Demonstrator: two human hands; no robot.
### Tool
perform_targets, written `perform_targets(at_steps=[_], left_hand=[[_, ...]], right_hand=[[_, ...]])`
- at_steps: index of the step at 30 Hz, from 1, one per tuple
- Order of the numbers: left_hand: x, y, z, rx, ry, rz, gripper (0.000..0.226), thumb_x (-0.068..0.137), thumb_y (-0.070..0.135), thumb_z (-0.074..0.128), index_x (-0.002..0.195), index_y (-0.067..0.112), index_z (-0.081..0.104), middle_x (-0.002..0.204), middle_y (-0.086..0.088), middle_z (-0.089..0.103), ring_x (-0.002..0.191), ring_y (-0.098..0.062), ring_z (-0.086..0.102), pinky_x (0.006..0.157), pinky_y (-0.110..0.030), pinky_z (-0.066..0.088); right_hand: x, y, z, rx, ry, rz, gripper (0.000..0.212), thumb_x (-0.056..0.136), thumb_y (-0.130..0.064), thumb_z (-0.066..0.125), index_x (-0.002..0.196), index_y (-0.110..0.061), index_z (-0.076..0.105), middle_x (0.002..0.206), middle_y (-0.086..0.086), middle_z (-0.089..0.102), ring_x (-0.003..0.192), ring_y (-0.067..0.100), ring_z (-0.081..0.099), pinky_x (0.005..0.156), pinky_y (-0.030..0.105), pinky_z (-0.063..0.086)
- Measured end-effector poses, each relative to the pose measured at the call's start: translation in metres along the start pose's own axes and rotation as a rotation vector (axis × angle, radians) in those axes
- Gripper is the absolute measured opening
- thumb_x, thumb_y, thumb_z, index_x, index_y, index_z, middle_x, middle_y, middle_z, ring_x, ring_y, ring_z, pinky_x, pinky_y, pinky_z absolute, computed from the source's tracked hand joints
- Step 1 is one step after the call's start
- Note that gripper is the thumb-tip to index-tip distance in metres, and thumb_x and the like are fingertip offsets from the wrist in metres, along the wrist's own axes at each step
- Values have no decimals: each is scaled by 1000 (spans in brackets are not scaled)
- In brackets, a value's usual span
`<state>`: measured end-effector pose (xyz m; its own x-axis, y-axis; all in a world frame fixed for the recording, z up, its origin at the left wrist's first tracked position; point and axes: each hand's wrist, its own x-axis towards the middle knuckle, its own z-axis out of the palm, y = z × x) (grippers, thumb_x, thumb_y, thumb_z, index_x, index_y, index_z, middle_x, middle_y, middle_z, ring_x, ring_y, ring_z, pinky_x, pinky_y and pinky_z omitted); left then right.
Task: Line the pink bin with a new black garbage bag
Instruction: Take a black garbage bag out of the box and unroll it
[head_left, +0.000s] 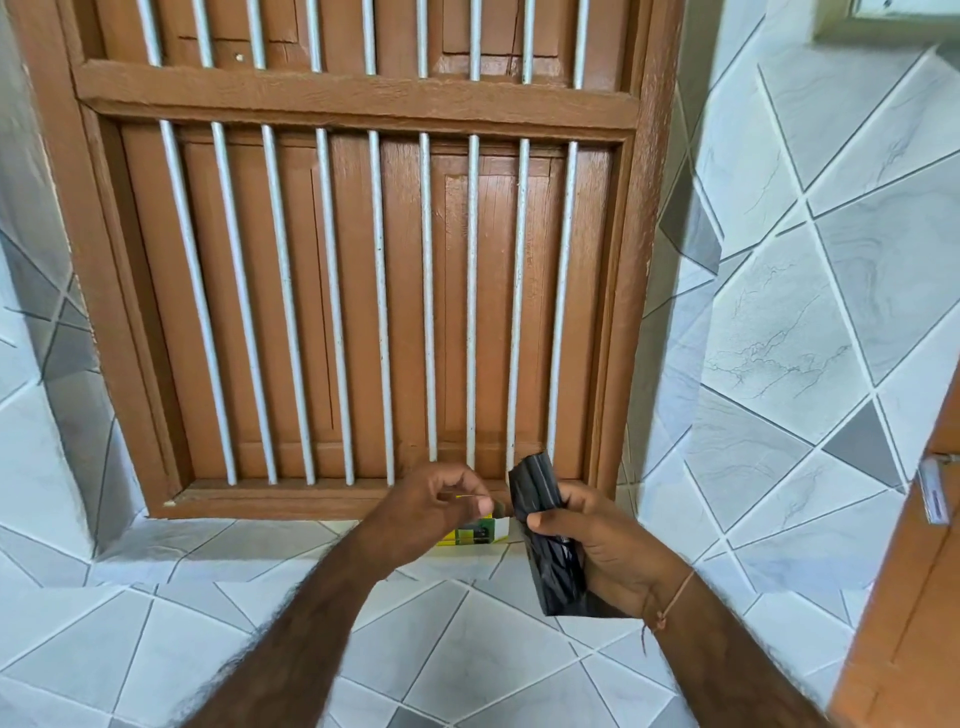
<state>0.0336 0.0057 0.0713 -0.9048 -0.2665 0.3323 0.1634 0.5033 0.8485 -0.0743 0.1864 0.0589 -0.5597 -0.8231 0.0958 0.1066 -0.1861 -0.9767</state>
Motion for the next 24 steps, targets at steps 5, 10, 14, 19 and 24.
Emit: perform_targets(at_steps=[5, 10, 14, 19, 24], left_hand=[[9, 10, 10, -417, -392, -108, 78, 73, 1, 75, 140, 24, 44, 139, 0, 55, 127, -16, 53, 97, -31, 46], [6, 0, 9, -378, -358, -111, 48, 75, 8, 74, 120, 0, 60, 114, -19, 67, 106, -26, 63, 90, -34, 50], [5, -13, -1, -279, -238, -138, 42, 67, 31, 80, 92, -1, 69, 92, -13, 69, 89, -22, 64, 82, -36, 48], [4, -18, -18, -279, -172, -113, 20, 73, 21, 78, 79, 4, 68, 78, -9, 66, 75, -17, 61, 71, -29, 48], [-5, -22, -35, -320, -106, -134, 33, 56, 39, 87, 71, 13, 72, 74, -6, 70, 72, -16, 65, 65, -22, 51]], right_hand=[[-5, -1, 2, 55, -172, 34, 33, 81, 1, 64, 114, 2, 63, 95, 16, 66, 87, 24, 63, 76, 31, 53], [-6, -3, -4, 72, -168, 68, 33, 81, 1, 67, 113, 5, 63, 104, 22, 67, 92, 30, 65, 83, 37, 55], [-2, 0, -17, 116, -22, 106, 49, 69, -4, 79, 115, 4, 64, 123, 33, 60, 106, 41, 62, 97, 49, 50], [-2, 3, -20, 172, -40, 142, 53, 65, -2, 78, 116, 2, 64, 124, 29, 61, 108, 39, 62, 95, 51, 50], [-3, 1, -22, 233, -85, 119, 62, 59, -1, 84, 118, 4, 63, 121, 28, 63, 105, 38, 66, 87, 46, 56]])
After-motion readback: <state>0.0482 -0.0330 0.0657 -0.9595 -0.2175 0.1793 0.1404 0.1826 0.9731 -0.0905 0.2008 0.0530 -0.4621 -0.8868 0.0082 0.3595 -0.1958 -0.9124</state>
